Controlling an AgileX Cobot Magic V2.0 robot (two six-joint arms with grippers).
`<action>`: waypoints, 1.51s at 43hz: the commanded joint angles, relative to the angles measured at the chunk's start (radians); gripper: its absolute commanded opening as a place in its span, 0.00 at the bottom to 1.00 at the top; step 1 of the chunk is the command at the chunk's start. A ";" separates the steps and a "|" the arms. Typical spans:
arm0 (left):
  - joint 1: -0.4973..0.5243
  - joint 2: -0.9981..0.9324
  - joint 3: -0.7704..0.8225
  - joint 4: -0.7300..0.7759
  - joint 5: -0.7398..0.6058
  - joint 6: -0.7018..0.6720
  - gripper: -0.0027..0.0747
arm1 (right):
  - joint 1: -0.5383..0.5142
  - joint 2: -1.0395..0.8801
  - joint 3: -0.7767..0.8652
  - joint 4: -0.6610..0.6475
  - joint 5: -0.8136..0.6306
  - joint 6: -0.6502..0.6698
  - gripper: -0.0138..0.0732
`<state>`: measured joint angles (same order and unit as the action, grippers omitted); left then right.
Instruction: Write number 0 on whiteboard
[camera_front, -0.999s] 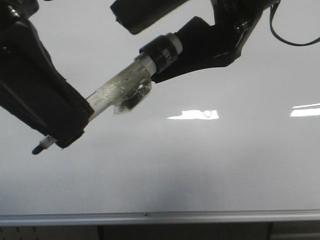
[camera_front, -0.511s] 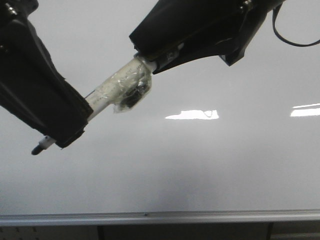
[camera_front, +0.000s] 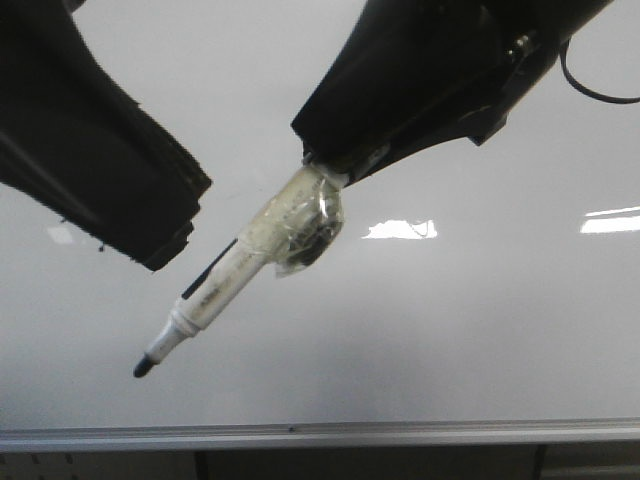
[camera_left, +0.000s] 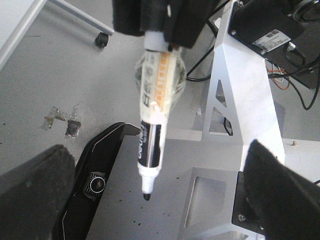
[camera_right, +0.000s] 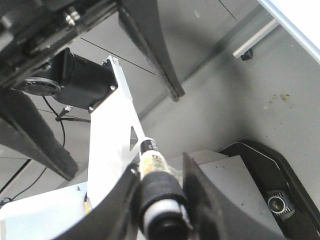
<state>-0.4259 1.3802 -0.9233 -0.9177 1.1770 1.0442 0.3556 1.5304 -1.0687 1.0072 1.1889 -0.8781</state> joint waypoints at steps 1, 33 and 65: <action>-0.009 -0.033 -0.030 -0.065 0.010 0.001 0.89 | 0.000 -0.037 -0.026 -0.011 0.131 0.024 0.08; -0.009 -0.033 -0.030 -0.061 0.008 0.001 0.01 | -0.082 -0.482 -0.061 -0.967 -0.519 0.714 0.09; -0.009 -0.033 -0.030 -0.061 -0.008 0.001 0.01 | -0.082 -0.222 -0.307 -0.991 -0.563 0.758 0.09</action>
<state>-0.4266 1.3802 -0.9233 -0.9175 1.1588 1.0442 0.2791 1.2899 -1.2826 0.0255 0.6278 -0.1282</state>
